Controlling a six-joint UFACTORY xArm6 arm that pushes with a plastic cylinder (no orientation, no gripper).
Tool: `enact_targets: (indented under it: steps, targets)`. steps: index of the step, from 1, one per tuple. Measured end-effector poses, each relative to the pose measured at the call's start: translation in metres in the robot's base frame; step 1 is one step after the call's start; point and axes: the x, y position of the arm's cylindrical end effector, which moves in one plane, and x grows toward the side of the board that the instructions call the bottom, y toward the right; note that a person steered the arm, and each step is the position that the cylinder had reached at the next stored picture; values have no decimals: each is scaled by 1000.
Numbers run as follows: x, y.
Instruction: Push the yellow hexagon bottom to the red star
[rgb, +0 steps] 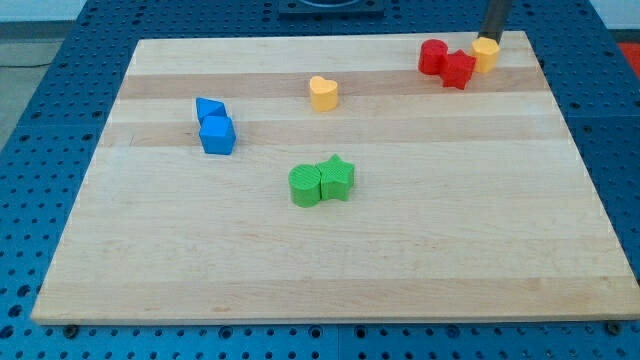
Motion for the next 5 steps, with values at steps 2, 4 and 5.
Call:
enact_targets:
  steps: [2,4,5]
  targets:
    - [60,1]
    - [123,-31]
    - [142,-46]
